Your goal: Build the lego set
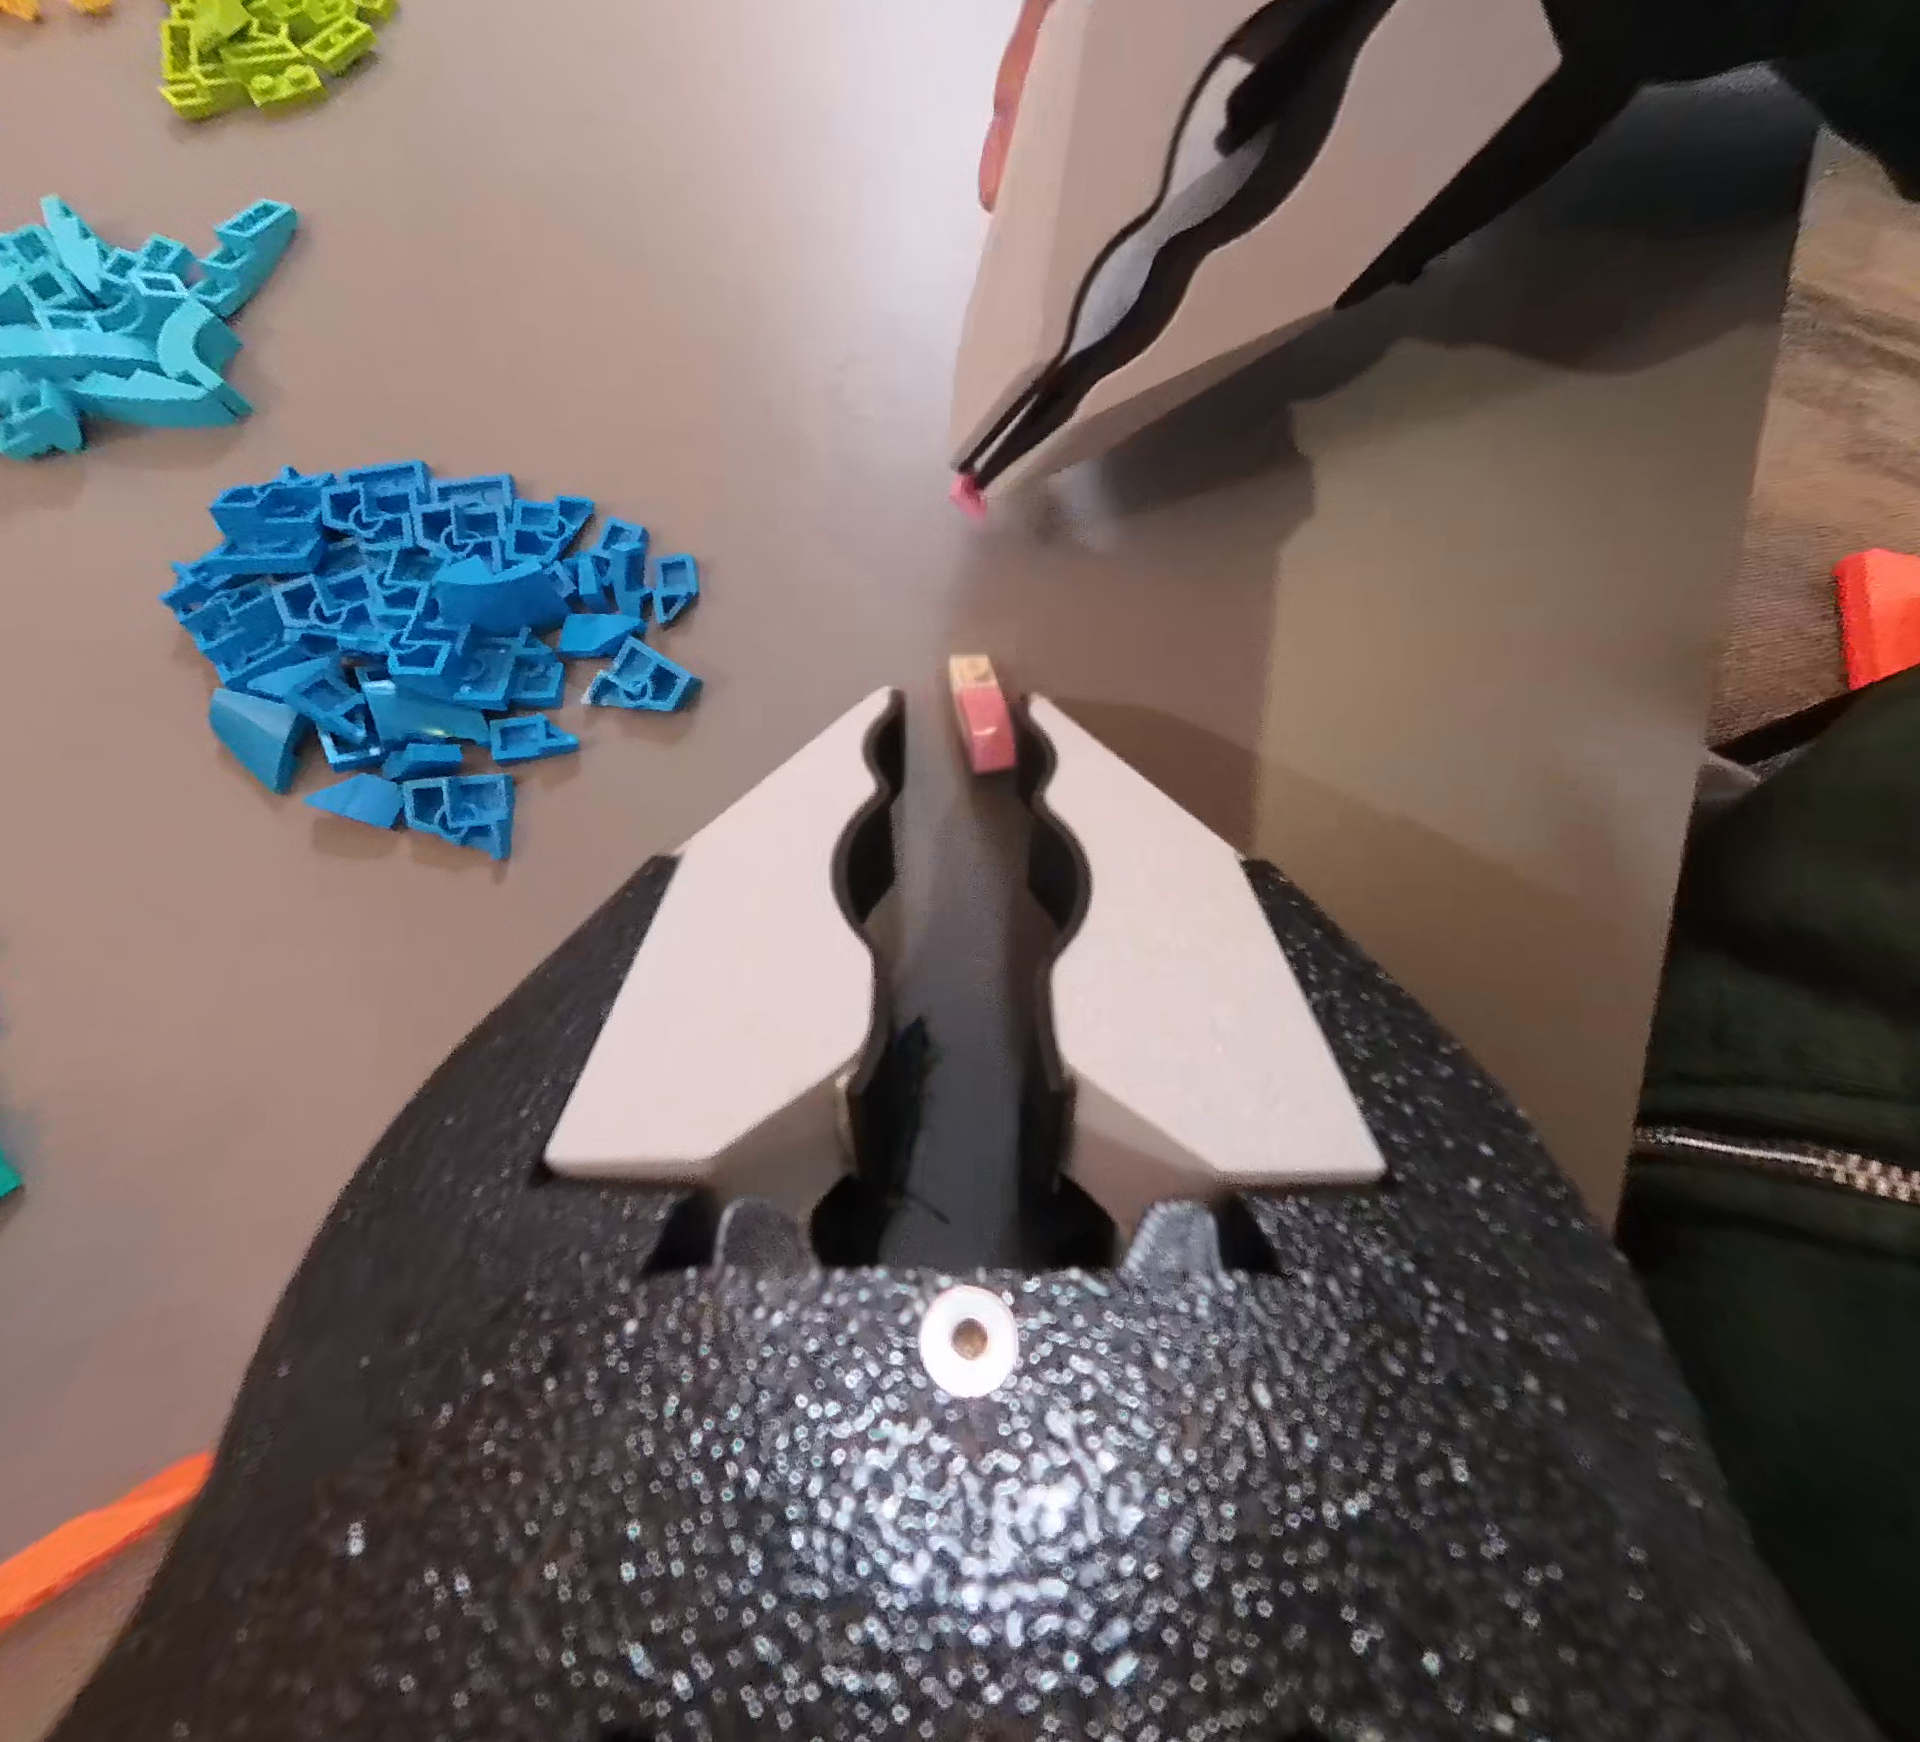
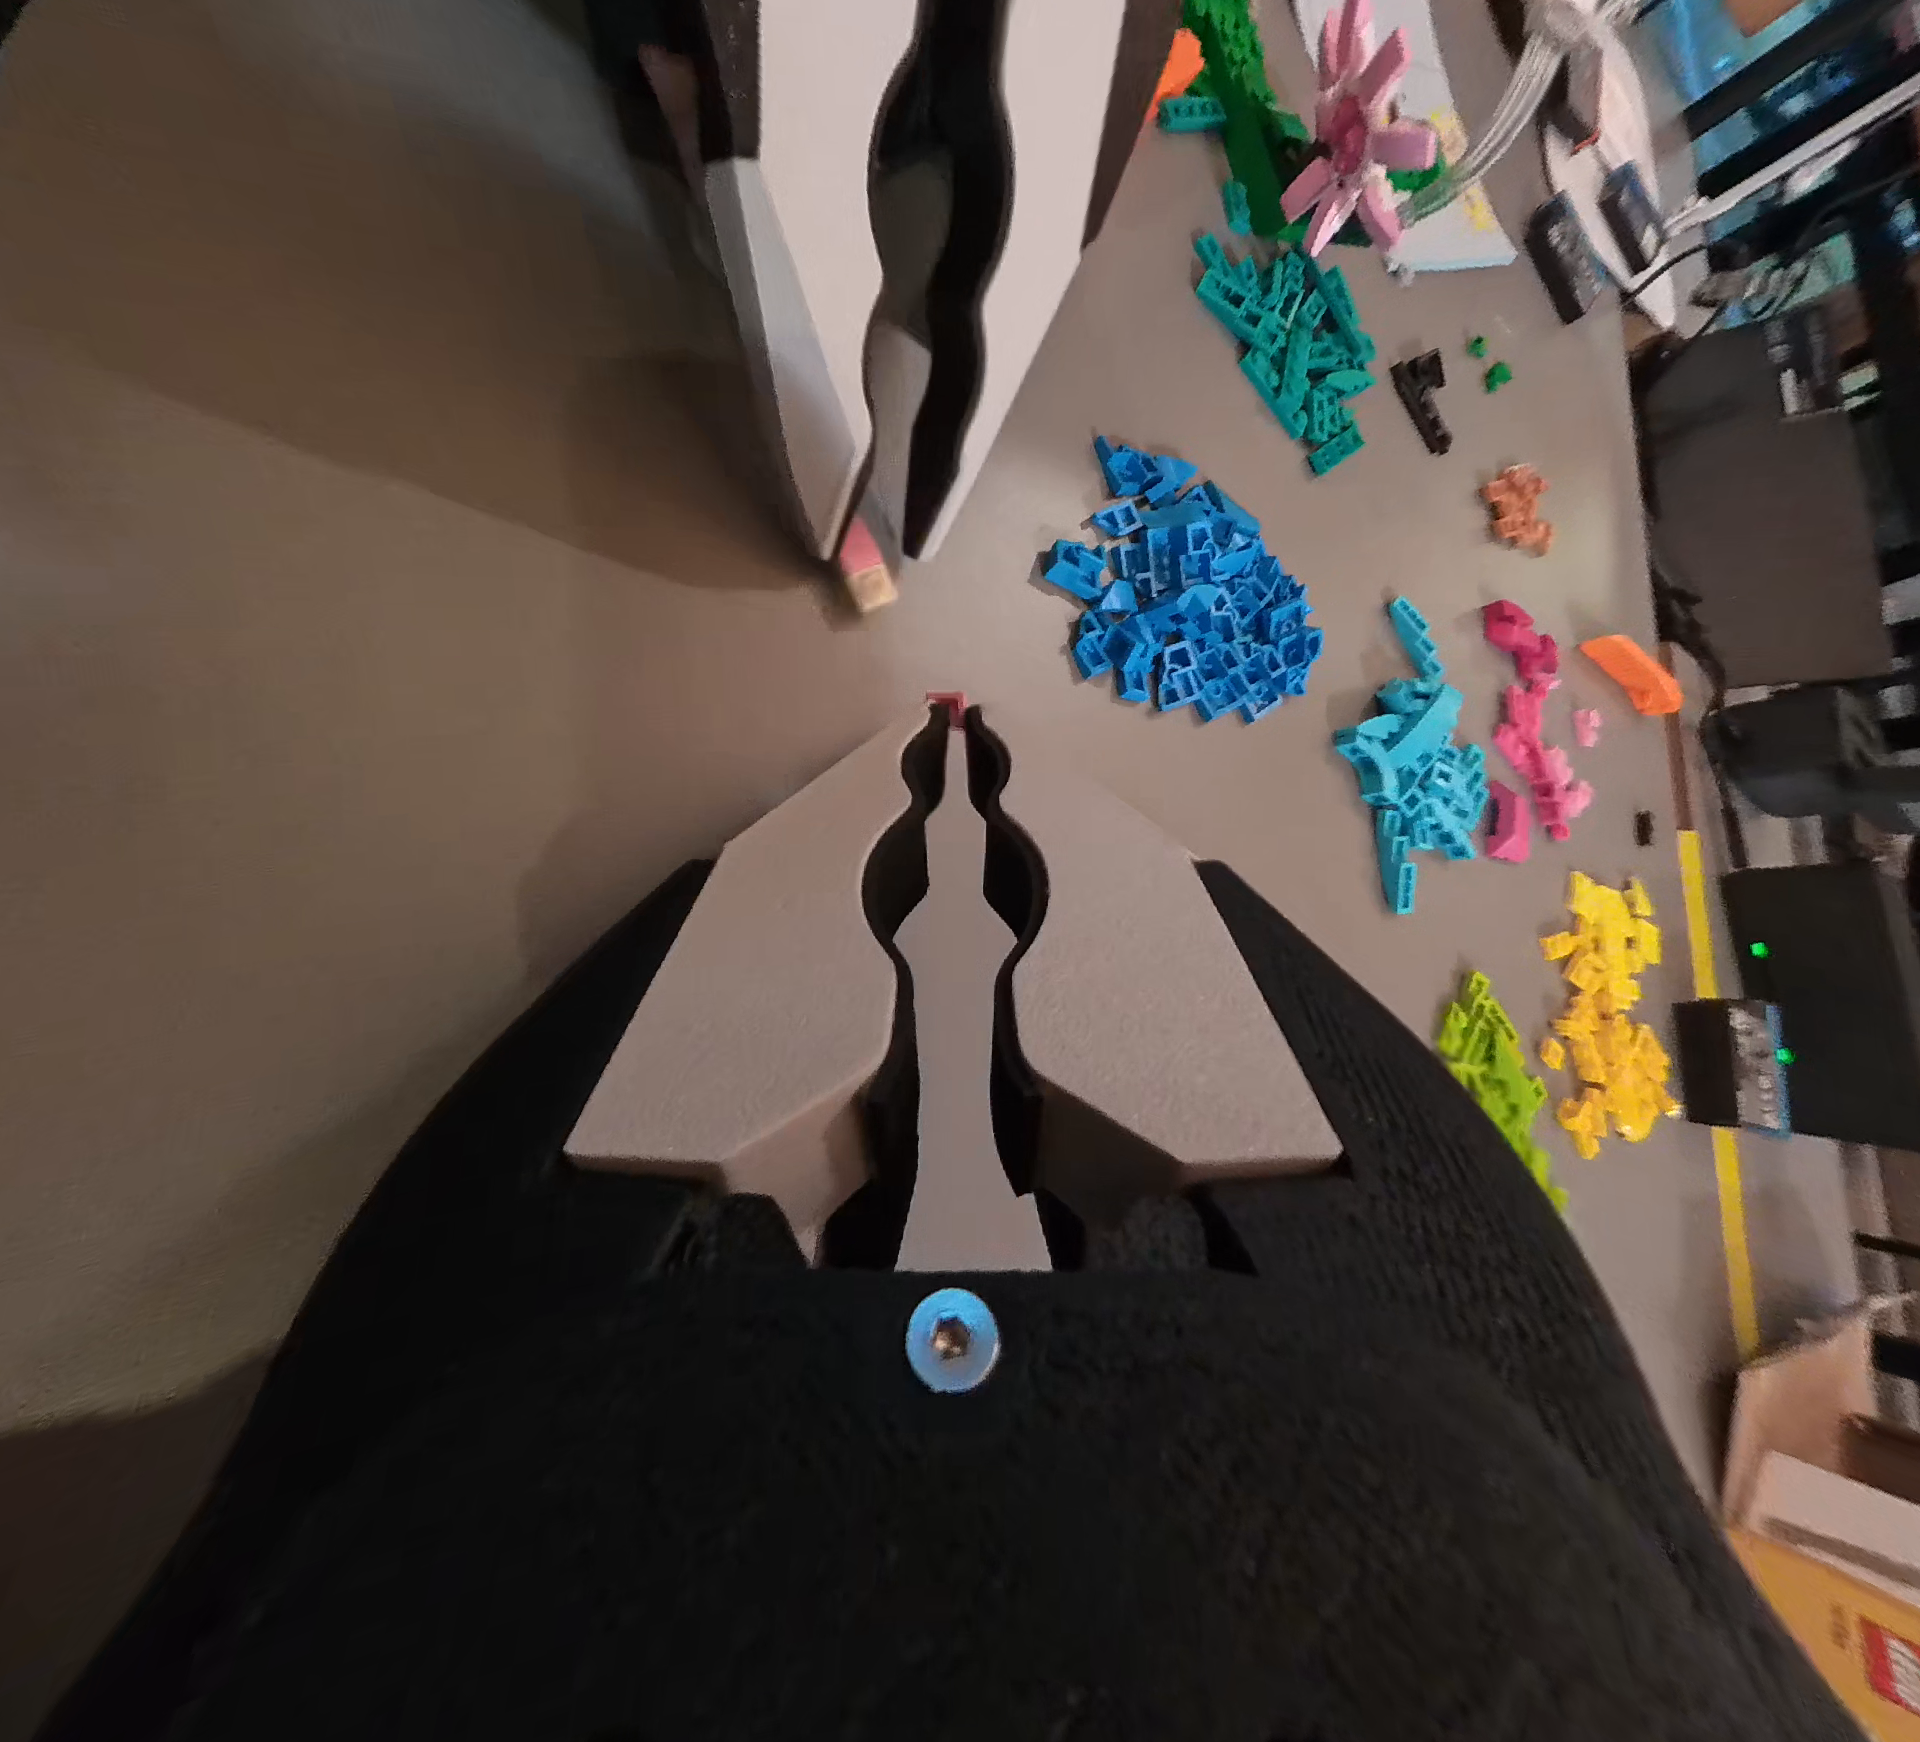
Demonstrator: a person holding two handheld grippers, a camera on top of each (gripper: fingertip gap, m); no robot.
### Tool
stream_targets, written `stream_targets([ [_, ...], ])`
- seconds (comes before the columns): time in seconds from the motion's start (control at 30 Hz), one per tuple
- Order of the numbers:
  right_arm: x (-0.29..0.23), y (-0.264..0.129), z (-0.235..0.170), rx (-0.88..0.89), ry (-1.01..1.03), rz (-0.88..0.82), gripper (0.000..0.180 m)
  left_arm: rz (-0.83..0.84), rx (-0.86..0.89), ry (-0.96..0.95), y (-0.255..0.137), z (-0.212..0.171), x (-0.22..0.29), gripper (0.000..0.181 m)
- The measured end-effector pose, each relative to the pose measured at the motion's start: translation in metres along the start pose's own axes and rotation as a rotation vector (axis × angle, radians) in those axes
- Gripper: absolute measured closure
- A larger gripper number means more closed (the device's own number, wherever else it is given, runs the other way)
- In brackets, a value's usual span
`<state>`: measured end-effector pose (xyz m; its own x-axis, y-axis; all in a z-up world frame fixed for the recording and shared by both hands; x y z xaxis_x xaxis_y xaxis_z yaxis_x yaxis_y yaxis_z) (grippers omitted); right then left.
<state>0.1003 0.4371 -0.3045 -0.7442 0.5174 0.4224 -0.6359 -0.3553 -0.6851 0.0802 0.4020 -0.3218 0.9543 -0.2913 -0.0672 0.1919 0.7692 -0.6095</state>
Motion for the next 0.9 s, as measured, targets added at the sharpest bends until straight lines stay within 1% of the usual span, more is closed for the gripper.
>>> stream_targets([
  [0.03, 0.001, -0.001, 0.001, 0.005, -0.029, -0.024, 0.179, -0.002, -0.001, -0.015, -0.001, 0.0, -0.001, 0.156],
  [0.07, 0.002, -0.002, 0.003, 0.009, -0.064, -0.049, 0.179, -0.004, 0.002, -0.029, -0.002, 0.0, -0.002, 0.151],
  [0.13, 0.004, -0.006, 0.008, 0.026, -0.145, -0.106, 0.178, -0.006, 0.043, -0.06, -0.005, 0.007, -0.003, 0.15],
  [0.23, 0.004, -0.011, 0.019, 0.053, -0.266, -0.178, 0.178, -0.072, 0.192, -0.154, -0.015, 0.031, 0.001, 0.157],
  [0.3, 0.003, -0.014, 0.026, 0.074, -0.32, -0.206, 0.178, -0.126, 0.253, -0.212, -0.02, 0.04, 0.004, 0.16],
  [0.43, 0.0, -0.019, 0.037, 0.121, -0.374, -0.227, 0.179, -0.183, 0.299, -0.245, -0.022, 0.046, 0.009, 0.17],
  [0.67, 0.0, -0.024, 0.047, 0.154, -0.415, -0.248, 0.179, -0.229, 0.327, -0.232, -0.024, 0.049, 0.016, 0.18],
  [0.77, 0.0, -0.025, 0.049, 0.168, -0.402, -0.244, 0.179, -0.223, 0.345, -0.218, -0.026, 0.05, 0.016, 0.18],
  [0.8, 0.0, -0.025, 0.049, 0.19, -0.363, -0.229, 0.179, -0.214, 0.35, -0.198, -0.026, 0.05, 0.016, 0.18],
  [0.83, 0.0, -0.026, 0.051, 0.235, -0.281, -0.2, 0.178, -0.2, 0.357, -0.176, -0.027, 0.05, 0.016, 0.18],
  [0.9, 0.002, -0.031, 0.056, 0.377, -0.042, -0.098, 0.173, -0.179, 0.385, -0.135, -0.03, 0.053, 0.015, 0.181],
])
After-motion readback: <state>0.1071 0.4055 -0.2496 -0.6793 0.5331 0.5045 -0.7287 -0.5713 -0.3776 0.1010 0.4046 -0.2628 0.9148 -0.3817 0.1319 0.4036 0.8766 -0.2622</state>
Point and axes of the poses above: each gripper's, where its closed fingertips meet, y out along the fingers, z out of its top, x = y × z across the jaws, the point moved 1 cm from there along -y, back along the fingers, and after that the axes turned 11 degrees about z, right-handed, at the moved point
